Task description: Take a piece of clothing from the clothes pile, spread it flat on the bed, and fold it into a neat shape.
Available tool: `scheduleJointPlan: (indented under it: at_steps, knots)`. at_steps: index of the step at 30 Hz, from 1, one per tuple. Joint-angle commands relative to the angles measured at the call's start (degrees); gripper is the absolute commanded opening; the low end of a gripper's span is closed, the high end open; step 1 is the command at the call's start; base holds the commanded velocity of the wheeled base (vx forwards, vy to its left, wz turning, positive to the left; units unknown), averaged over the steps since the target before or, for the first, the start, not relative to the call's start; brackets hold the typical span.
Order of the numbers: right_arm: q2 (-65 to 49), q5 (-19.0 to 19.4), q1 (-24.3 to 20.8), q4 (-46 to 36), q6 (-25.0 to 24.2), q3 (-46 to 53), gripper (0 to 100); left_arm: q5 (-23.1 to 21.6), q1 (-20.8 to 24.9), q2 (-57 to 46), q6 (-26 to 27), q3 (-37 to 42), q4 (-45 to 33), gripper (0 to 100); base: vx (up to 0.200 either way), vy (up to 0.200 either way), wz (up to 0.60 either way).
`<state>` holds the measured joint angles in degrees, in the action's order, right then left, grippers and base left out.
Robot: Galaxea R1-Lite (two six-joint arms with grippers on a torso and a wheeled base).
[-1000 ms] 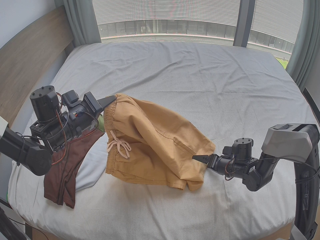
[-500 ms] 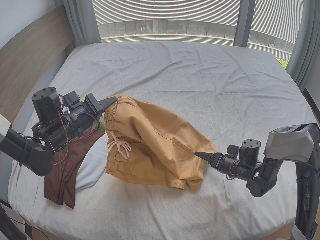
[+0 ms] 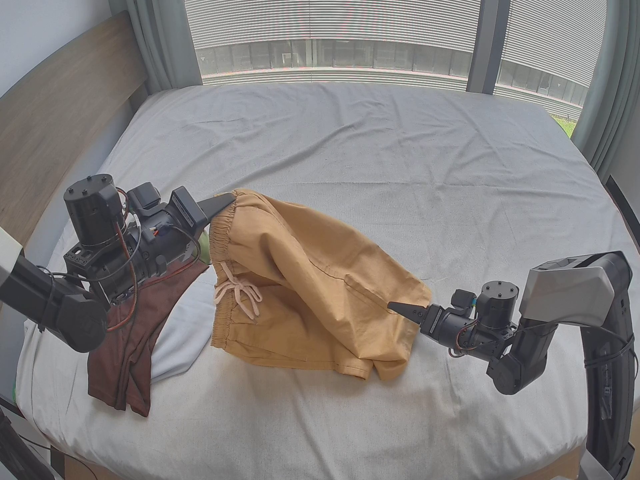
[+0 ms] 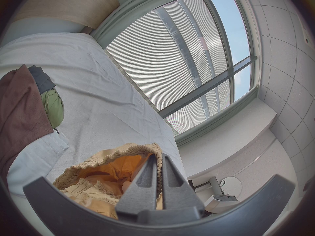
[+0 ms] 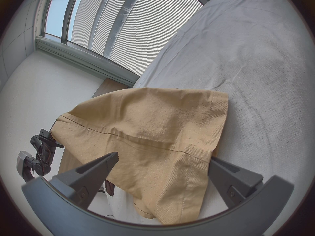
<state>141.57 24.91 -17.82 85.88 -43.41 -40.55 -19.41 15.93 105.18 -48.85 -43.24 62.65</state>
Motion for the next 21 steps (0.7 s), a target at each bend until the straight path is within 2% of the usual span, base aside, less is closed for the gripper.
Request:
scheduleJointPlan:
  at_steps: [1,21]
  knots:
    - [1.8,0.7,0.0,0.3,-0.1,-0.9,100,0.0,0.1,0.0,0.0,0.1,0.0,0,0.0,0.0,0.0]
    - [3.8,1.5,-0.4,1.2,0.0,-6.0,100,0.0,0.1,-0.1,0.0,0.1,0.0,0,0.0,0.0,0.0]
